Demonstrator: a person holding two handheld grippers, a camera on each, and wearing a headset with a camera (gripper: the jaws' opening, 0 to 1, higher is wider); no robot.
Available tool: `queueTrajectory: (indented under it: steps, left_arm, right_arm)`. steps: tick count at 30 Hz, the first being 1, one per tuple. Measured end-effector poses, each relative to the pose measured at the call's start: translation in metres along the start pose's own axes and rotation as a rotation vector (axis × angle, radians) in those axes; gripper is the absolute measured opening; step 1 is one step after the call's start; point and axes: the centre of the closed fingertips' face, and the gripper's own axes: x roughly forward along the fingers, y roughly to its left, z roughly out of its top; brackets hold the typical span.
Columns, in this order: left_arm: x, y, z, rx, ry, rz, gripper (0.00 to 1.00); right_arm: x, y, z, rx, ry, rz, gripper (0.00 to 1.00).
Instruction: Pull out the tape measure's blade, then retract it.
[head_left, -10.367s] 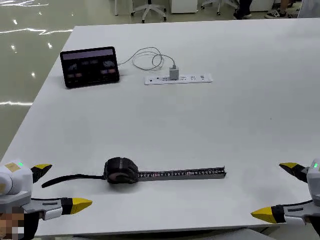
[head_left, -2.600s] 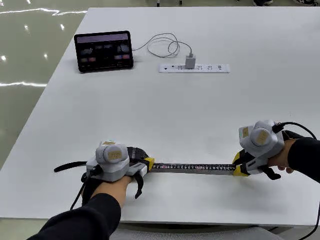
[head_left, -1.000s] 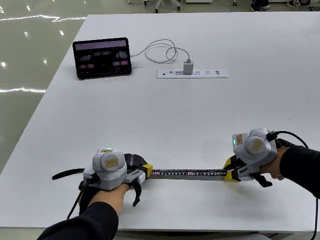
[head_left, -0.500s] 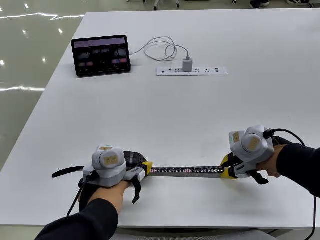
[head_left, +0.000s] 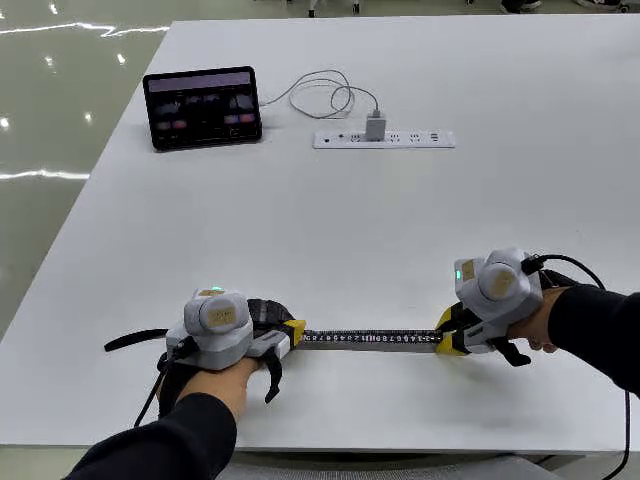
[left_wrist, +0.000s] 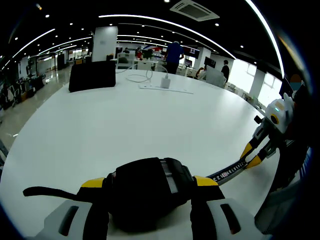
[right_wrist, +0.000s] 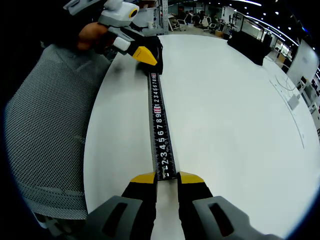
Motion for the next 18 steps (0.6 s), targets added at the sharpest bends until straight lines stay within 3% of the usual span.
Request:
queueTrajectory:
  steps: [18]
  left_arm:
    - [0.0005, -0.0003, 0.0000, -0.001, -0.001, -0.001, 0.62]
  right_arm:
    - [0.0032, 0.0014, 0.0061, -0.010, -0.005, -0.001, 0.11]
